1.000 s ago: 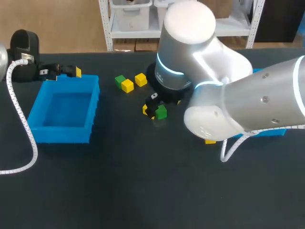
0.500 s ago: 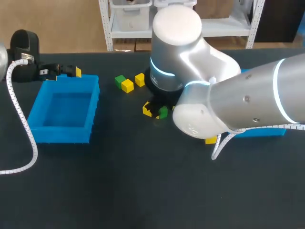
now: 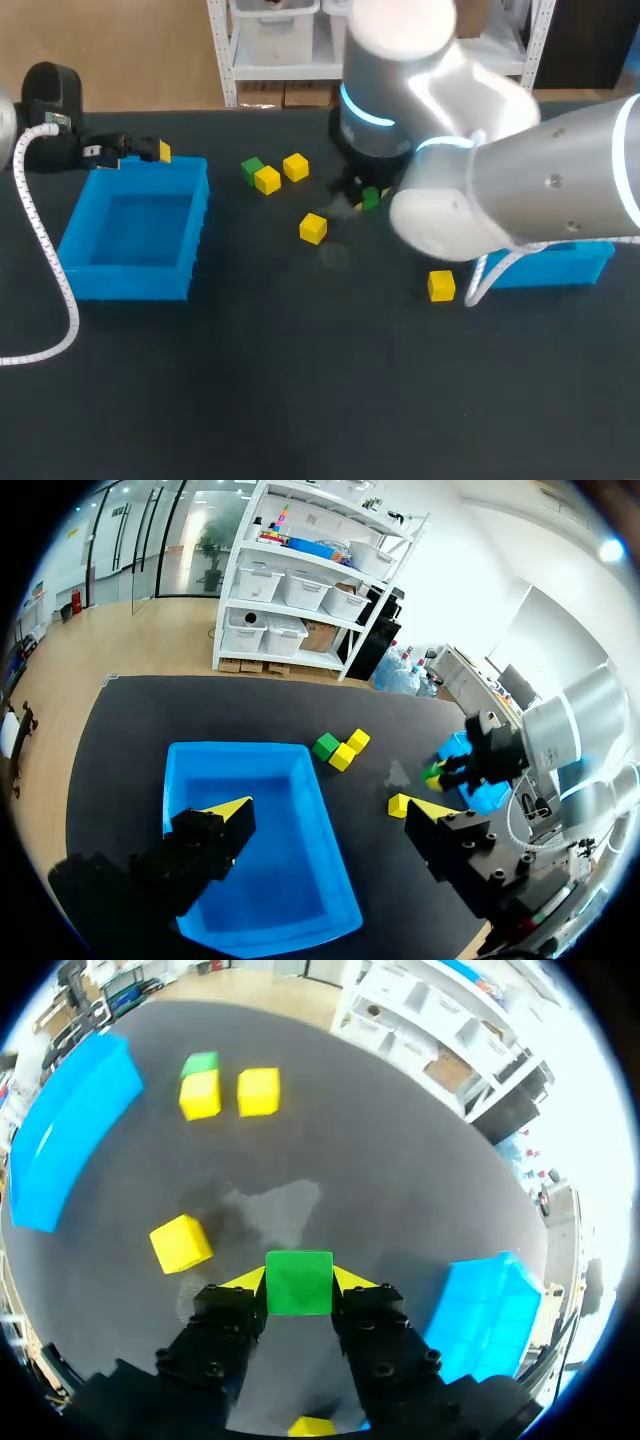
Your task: Put the green cubes in the right bin and the yellow cubes in the left bin.
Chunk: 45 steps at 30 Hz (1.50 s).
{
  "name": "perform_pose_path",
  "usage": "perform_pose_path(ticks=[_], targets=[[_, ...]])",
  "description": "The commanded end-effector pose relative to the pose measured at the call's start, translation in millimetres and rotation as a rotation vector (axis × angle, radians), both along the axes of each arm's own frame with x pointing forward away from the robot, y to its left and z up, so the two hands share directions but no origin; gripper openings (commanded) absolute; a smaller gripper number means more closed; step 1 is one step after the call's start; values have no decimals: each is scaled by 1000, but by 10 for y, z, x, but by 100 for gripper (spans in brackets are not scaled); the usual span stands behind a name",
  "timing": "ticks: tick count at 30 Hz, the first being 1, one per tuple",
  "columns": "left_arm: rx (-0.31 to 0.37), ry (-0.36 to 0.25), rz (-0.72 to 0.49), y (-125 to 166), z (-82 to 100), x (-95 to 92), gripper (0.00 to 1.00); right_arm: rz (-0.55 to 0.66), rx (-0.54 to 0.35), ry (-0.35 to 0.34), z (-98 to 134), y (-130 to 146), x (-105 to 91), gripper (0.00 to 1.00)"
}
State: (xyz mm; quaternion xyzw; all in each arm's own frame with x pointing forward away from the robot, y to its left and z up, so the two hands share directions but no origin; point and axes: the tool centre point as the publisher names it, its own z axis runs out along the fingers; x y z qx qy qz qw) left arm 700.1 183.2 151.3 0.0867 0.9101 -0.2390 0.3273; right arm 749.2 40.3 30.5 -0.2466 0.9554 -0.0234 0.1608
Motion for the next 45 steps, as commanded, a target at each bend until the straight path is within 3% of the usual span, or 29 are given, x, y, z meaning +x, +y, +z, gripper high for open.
perform_pose_path(ticks=[1,4,9,23,30,31,32,33,45], targets=[[-6,-5,-4,12,-13,-2,100,-34,60,-95,369,-401,-75,0],[-6,-5,-4,12,-13,-2,100,-84,95,-126,571,-670,-56,0],[-6,-5,-4,12,-13,-2,100,-146,119,-163,700,-1073,-76,0],[-6,-5,-4,12,-13,-2,100,-197,205,-166,658,-2148,-43,0],[-6,-5,-4,12,-13,-2,100,-168,226,-129,553,-2547,0,0],[-6,-5,-4,12,-13,-2,100,-151,223,-127,548,-2569,0,11],[-6,-5,-4,12,-13,-2,100,-141,222,-123,543,-2591,-1,46],[-6,-5,-4,12,-13,-2,100,-136,224,-122,542,-2611,2,100],[-6,-5,-4,12,-13,-2,100,-30,245,-116,646,-2632,20,100]])
